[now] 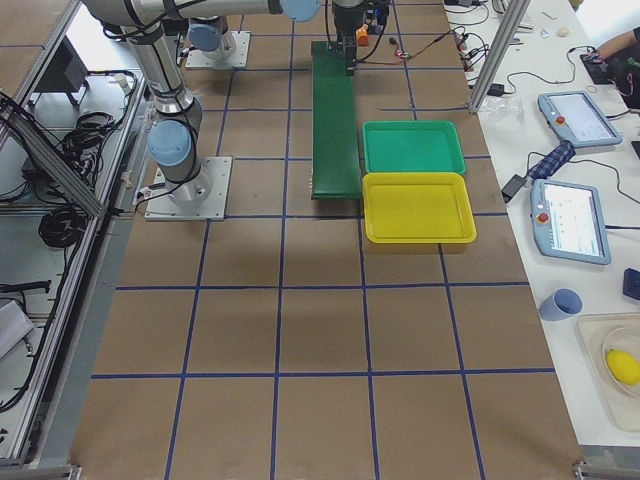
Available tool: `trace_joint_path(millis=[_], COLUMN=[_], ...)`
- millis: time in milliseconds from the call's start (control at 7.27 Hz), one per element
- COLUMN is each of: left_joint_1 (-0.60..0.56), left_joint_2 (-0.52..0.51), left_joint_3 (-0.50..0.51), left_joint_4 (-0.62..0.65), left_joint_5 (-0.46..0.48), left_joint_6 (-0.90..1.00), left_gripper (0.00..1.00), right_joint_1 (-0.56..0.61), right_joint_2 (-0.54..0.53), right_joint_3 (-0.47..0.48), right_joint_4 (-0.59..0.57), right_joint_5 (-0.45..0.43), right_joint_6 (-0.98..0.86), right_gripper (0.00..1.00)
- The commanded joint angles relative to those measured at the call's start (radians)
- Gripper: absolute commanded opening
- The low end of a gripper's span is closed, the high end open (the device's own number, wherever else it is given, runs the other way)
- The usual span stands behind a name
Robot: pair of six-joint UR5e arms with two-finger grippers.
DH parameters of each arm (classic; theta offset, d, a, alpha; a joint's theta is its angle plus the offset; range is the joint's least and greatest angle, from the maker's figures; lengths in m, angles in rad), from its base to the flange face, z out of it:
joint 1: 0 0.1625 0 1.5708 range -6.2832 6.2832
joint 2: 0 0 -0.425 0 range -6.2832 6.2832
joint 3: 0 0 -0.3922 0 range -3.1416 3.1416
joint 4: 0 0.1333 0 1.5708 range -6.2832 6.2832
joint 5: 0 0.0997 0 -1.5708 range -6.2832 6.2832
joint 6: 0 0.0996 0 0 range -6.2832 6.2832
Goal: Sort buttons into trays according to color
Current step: 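Carry the green-capped switch onto the conveyor belt with the left gripper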
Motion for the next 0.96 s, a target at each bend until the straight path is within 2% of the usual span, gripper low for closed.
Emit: trace_joint_path(millis=[0, 138, 275, 550, 826], left_joint_1=[-0.001, 0.000, 0.002, 0.011, 0.052], left_joint_2=[0.001, -0.002, 0.001, 0.012, -0.038], left_joint_3=[-0.028, -0.036, -0.039, 0.020, 0.187], left_joint_4=[-0.007, -0.006, -0.007, -0.125, -0.208], left_joint_5=[-0.001, -0.004, -0.005, -0.030, -0.025], left_joint_6=[0.002, -0.005, -0.008, -0.008, 0.097], left_gripper=[0.00, 0.14, 0.99, 1.00, 1.00], right_joint_1=[0.001, 0.000, 0.000, 0.000, 0.000], right_joint_2=[0.000, 0.000, 0.000, 0.000, 0.000], right_joint_3=[0.000, 0.000, 0.000, 0.000, 0.000], right_joint_4=[0.000, 0.000, 0.000, 0.000, 0.000], right_joint_5=[0.000, 0.000, 0.000, 0.000, 0.000], right_joint_6=[0.000, 0.000, 0.000, 0.000, 0.000], right_gripper=[1.00, 1.00, 1.00, 1.00, 1.00])
